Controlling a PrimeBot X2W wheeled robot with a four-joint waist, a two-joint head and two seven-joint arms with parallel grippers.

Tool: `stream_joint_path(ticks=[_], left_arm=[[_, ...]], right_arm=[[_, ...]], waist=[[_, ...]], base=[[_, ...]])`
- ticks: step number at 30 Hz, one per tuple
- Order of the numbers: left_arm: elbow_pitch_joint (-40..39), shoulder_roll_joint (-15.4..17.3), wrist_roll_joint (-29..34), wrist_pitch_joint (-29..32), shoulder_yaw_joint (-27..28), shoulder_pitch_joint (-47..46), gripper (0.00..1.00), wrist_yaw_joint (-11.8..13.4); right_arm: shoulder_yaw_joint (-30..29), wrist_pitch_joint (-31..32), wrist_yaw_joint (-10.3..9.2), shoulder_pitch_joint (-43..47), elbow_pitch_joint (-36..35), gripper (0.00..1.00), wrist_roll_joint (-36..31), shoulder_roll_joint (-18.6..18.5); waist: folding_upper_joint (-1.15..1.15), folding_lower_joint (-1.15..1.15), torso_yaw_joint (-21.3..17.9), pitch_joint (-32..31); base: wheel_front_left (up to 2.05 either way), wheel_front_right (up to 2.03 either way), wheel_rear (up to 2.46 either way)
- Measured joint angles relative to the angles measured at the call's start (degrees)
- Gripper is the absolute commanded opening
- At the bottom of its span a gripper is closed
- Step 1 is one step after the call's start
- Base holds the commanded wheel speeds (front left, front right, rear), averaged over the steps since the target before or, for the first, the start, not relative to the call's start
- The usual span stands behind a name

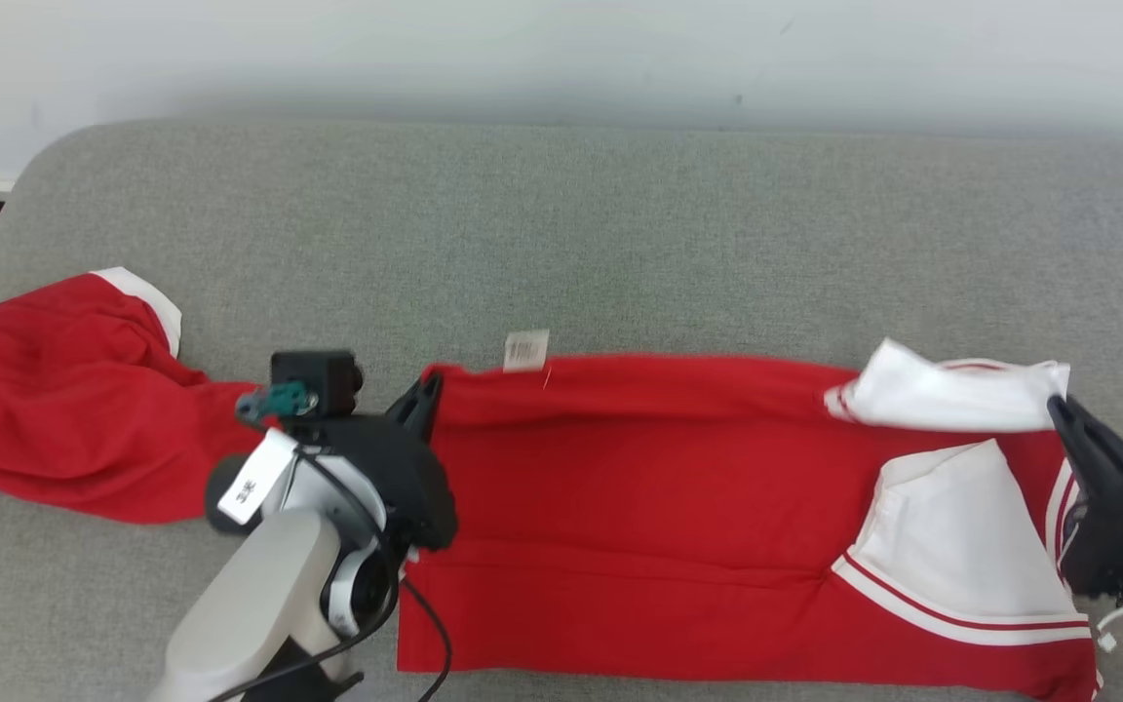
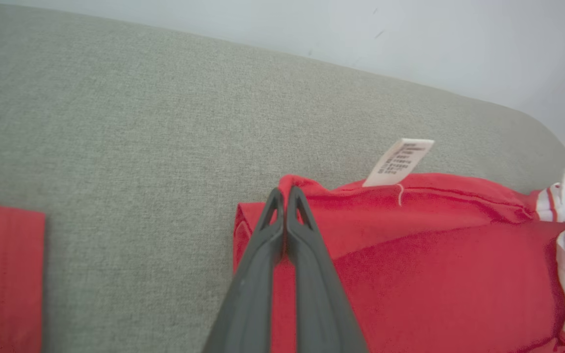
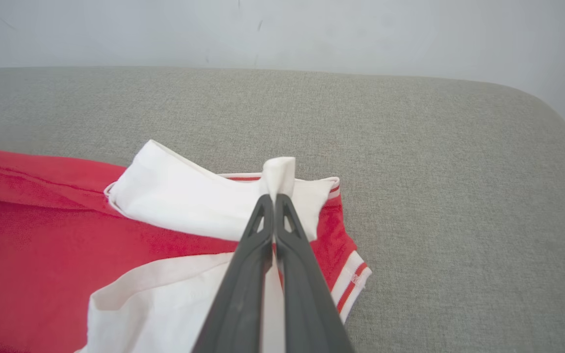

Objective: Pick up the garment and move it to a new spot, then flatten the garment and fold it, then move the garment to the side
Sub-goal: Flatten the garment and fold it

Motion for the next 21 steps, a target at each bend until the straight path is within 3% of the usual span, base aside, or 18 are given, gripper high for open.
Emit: stream_joint_path(ticks=[9, 21], left_arm=[[-1.4, 1.0, -1.4, -0.6, 0.3, 4.0, 0.00, 0.7], [-3.4, 1.0, -1.8, -2.1, 0.5, 6.8, 0.00, 1.2]], right_arm=[[-1.9, 2.6, -1.49, 8.3, -8.2, 0.00, 1.3, 0.2], [-3.6, 7.3, -2.08, 17.4, -16.6, 0.00, 5.3, 0.5]], waist=[[0.00, 0.00, -0.9, -1.1], [0.00, 0.01, -0.6, -1.1]], base=[[0.00, 0.00, 0.00], [0.00, 0.00, 0.00]])
